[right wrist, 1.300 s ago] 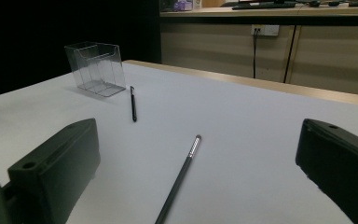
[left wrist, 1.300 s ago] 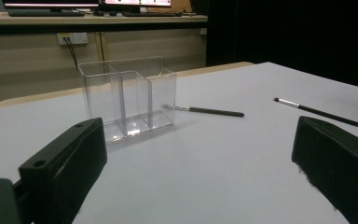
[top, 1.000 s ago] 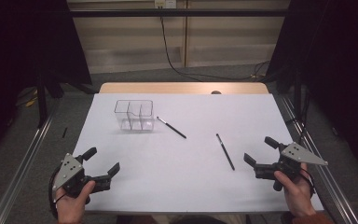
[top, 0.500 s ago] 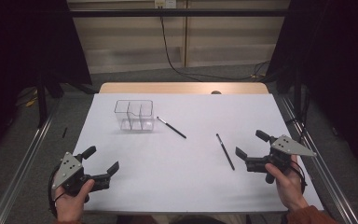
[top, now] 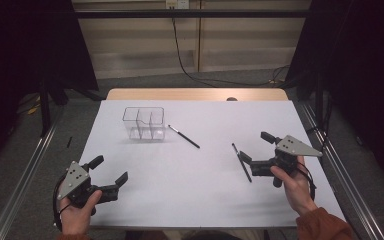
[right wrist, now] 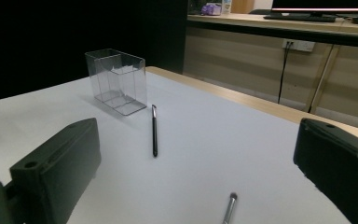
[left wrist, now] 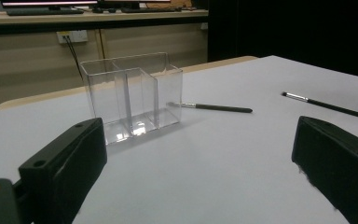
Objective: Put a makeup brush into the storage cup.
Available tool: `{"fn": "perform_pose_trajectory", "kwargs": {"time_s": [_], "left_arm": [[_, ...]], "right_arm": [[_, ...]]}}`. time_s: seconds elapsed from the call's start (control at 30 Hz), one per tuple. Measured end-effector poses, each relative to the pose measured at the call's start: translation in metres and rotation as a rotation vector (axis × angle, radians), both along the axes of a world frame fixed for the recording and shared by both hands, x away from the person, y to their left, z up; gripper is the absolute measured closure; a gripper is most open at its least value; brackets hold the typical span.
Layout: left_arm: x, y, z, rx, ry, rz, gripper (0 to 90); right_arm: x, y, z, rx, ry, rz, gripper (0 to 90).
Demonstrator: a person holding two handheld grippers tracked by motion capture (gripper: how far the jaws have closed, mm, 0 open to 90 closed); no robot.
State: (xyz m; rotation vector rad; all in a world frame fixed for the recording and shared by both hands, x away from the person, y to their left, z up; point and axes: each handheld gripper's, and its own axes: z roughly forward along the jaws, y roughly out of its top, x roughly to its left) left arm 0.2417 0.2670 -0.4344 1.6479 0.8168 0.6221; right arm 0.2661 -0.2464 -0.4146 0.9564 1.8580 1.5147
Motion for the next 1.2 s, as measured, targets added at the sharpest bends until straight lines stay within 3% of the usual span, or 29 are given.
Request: {"fn": "perform_pose_trajectory", "kwargs": {"time_s": [0.13, 0.2, 0.43, 0.67, 1.03, 1.2], "left_arm": [[0.0, 0.001, 0.0, 0.0, 0.004, 0.006, 3.1], [0.0, 0.002, 0.0, 0.006, 0.0, 0.006, 3.1], [-0.001, 0.003, 0.0, -0.002, 0.01, 0.01, 3.1], [-0.001, 0.002, 0.0, 0.0, 0.009, 0.0, 3.1], [-0.002, 0.003, 0.001, 0.004, 0.002, 0.001, 3.1], [-0.002, 0.003, 0.001, 0.009, 0.001, 0.004, 3.2]], "right_arm": [[0.008, 0.008, 0.002, 0.001, 0.0, 0.016, 0.3], [0.017, 0.013, 0.003, 0.008, 0.027, 0.032, 0.5], [0.032, 0.025, 0.008, 0.007, 0.012, 0.051, 0.5], [0.049, 0.042, 0.009, -0.043, 0.032, 0.073, 0.5], [0.07, 0.056, 0.006, -0.023, 0.022, 0.082, 0.8], [0.08, 0.061, 0.005, -0.008, 0.04, 0.092, 1.0]]}}
